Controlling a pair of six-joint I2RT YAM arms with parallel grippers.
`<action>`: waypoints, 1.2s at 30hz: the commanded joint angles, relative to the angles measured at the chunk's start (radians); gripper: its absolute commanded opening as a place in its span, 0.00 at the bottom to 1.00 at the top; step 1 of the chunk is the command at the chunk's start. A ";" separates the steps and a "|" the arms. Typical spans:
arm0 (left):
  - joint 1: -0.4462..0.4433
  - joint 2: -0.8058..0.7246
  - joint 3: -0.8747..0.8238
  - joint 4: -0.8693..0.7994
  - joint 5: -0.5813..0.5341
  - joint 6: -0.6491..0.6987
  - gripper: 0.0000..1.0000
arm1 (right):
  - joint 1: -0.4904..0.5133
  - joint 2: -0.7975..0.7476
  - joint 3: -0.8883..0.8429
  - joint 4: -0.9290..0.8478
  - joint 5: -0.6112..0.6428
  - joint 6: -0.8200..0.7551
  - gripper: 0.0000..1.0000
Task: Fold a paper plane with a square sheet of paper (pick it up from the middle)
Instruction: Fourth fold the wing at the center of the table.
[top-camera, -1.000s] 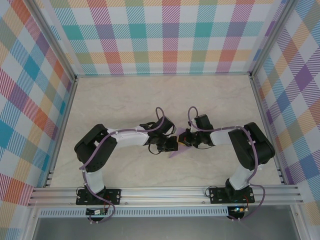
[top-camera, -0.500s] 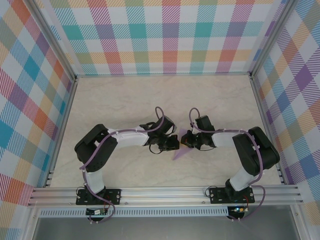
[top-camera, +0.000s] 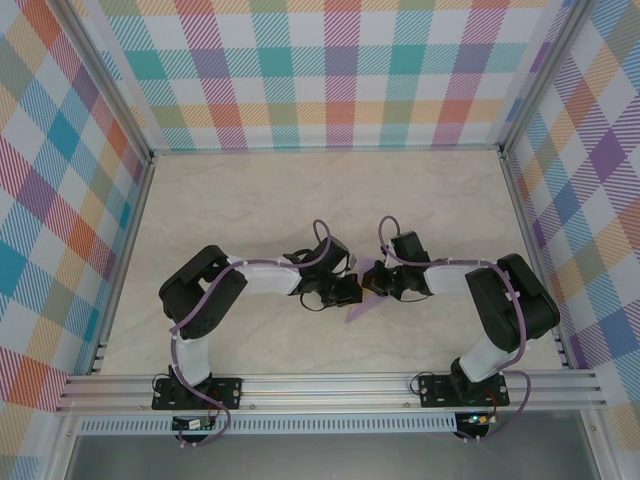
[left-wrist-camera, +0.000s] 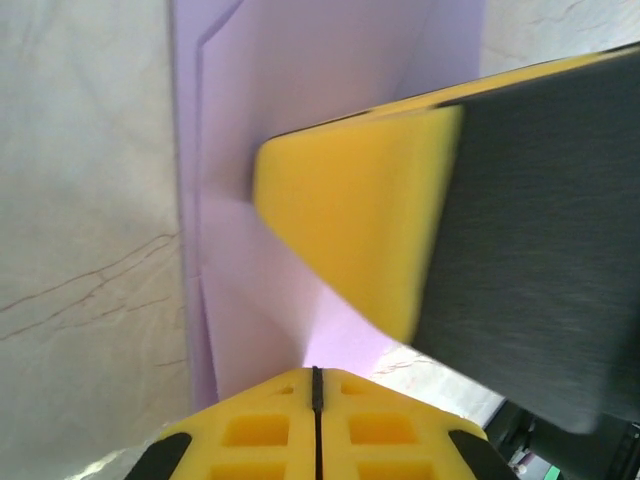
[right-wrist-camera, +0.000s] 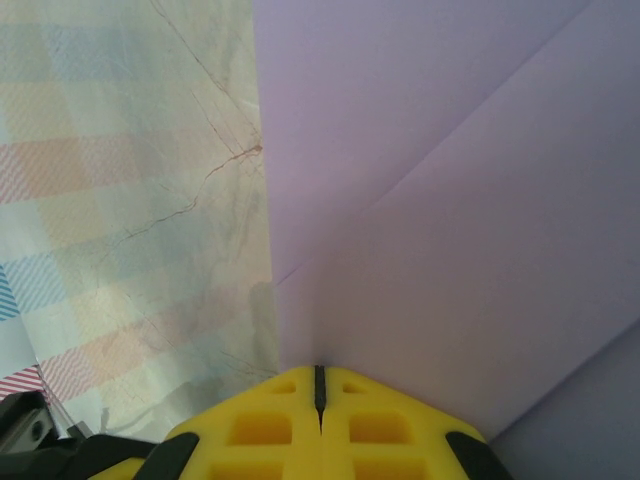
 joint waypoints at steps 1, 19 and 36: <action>-0.024 0.020 -0.015 0.010 0.031 -0.009 0.06 | -0.001 -0.013 -0.022 -0.029 0.005 -0.004 0.01; -0.031 0.040 -0.024 -0.042 -0.003 0.017 0.05 | -0.001 -0.064 -0.042 -0.054 -0.003 -0.013 0.01; -0.031 0.019 0.017 0.009 -0.013 0.032 0.06 | -0.001 -0.006 -0.078 -0.064 0.064 -0.018 0.00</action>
